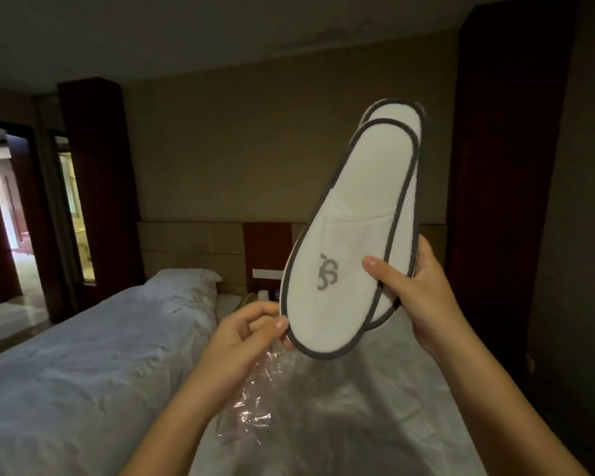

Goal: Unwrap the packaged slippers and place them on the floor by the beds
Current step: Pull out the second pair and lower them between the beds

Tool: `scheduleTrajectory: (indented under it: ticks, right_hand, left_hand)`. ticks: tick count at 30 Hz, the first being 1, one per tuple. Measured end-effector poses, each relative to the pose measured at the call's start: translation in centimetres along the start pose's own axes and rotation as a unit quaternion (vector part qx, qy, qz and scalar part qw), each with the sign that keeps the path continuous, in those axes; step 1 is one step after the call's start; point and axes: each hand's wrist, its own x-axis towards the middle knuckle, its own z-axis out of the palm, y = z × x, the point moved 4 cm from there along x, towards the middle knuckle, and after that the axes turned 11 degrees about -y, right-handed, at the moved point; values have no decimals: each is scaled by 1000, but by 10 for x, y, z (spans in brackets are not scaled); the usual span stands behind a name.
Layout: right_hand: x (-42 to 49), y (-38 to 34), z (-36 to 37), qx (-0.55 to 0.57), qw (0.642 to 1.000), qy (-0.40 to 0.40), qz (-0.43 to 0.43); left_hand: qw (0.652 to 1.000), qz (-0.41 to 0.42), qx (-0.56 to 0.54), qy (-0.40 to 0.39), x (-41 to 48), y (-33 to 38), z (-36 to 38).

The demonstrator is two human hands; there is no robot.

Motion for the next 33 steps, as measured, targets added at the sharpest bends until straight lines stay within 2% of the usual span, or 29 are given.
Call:
scheduleTrajectory:
  ticks: [2, 5, 10, 13, 25, 33]
  right_hand:
    - [-1, -1, 2, -19, 1000, -14, -9]
    - [-3, -2, 4, -24, 999, -23, -19]
    - [-6, -13, -11, -55, 994, 63, -67]
    - [-13, -11, -21, -60, 993, 76, -68]
    - [-23, 14, 3, -16, 999, 33, -26]
    - [-37, 35, 56, 20, 1000, 15, 3]
  left_hand:
    - [1000, -2, 5, -11, 1, -1, 2]
    - [1000, 0, 17, 14, 0, -7, 2]
    - [995, 21, 30, 94, -6, 1, -9]
    - [992, 21, 29, 124, -11, 6, -18]
    - [984, -17, 40, 172, -45, 0, -22]
    - [975, -60, 52, 207, -102, 3, -51]
